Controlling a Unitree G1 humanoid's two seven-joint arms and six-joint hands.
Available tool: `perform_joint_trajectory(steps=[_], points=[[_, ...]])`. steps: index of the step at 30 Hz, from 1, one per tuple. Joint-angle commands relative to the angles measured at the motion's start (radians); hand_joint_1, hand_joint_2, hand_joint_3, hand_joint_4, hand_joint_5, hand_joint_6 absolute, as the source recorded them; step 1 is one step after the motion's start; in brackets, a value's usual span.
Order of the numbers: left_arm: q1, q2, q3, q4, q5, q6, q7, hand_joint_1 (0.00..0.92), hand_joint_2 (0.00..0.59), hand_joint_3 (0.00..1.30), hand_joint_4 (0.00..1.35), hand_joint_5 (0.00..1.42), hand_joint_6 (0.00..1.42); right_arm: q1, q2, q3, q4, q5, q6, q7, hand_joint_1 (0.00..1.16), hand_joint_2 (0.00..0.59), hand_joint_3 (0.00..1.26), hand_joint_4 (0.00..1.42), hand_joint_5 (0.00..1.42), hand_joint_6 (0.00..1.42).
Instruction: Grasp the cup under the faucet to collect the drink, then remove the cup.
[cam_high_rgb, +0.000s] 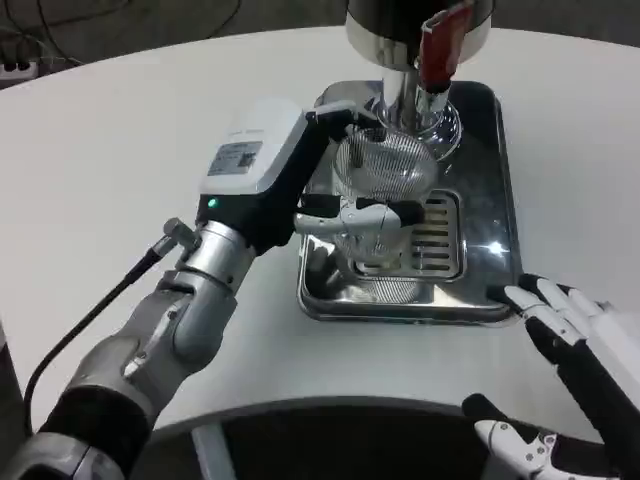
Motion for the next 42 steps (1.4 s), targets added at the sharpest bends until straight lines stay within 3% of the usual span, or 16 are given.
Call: perform_joint_trajectory(steps=[1, 14, 20, 23, 28, 33, 34, 35, 42], points=[[-0.052, -0.01, -0.025, 0.047, 0.012, 0.007, 0.041, 0.482, 0.199, 1.06, 1.23, 1.42, 1.42, 0.013, 0.01, -0.042, -0.017, 0.033, -0.034, 0.025, 0.4, 0.375, 0.1, 0.0, 0.0, 0.0], [-0.104, -0.045, -0.072, 0.154, 0.006, 0.007, 0.079, 0.481, 0.2, 1.02, 1.16, 1.38, 1.42, -0.004, 0.007, -0.107, -0.017, 0.066, -0.049, 0.067, 0.4, 0.375, 0.1, 0.0, 0.0, 0.0], [-0.12, -0.051, -0.074, 0.194, -0.033, -0.008, 0.011, 0.41, 0.162, 0.82, 0.95, 1.21, 1.36, -0.001, 0.002, -0.115, -0.017, 0.072, -0.056, 0.071, 0.4, 0.373, 0.1, 0.0, 0.0, 0.0], [-0.118, -0.042, -0.079, 0.209, -0.049, -0.025, -0.018, 0.318, 0.155, 0.66, 0.74, 1.02, 1.26, 0.008, 0.004, -0.109, -0.017, 0.073, -0.06, 0.071, 0.39, 0.372, 0.1, 0.0, 0.0, 0.0], [-0.122, -0.03, -0.079, 0.23, -0.083, -0.052, -0.107, 0.189, 0.133, 0.55, 0.57, 0.84, 1.15, 0.013, -0.005, -0.101, -0.017, 0.096, -0.049, 0.074, 0.38, 0.37, 0.1, 0.0, 0.0, 0.0], [-0.121, -0.011, -0.084, 0.224, -0.084, -0.072, -0.12, 0.146, 0.117, 0.44, 0.42, 0.66, 0.97, 0.015, -0.017, -0.094, -0.017, 0.108, -0.035, 0.072, 0.38, 0.369, 0.1, 0.0, 0.0, 0.0], [-0.121, -0.008, -0.083, 0.222, -0.084, -0.074, -0.119, 0.136, 0.115, 0.4, 0.34, 0.57, 0.84, 0.015, -0.02, -0.091, -0.017, 0.109, -0.032, 0.072, 0.38, 0.369, 0.1, 0.0, 0.0, 0.0], [-0.121, -0.005, -0.082, 0.22, -0.083, -0.074, -0.118, 0.13, 0.114, 0.39, 0.32, 0.53, 0.81, 0.014, -0.022, -0.09, -0.017, 0.11, -0.029, 0.071, 0.37, 0.369, 0.1, 0.0, 0.0, 0.0], [-0.126, 0.005, -0.075, 0.211, -0.083, -0.076, -0.1, 0.128, 0.114, 0.36, 0.24, 0.41, 0.64, 0.007, -0.042, -0.079, -0.017, 0.118, -0.004, 0.073, 0.37, 0.368, 0.11, 0.0, 0.0, 0.0]])
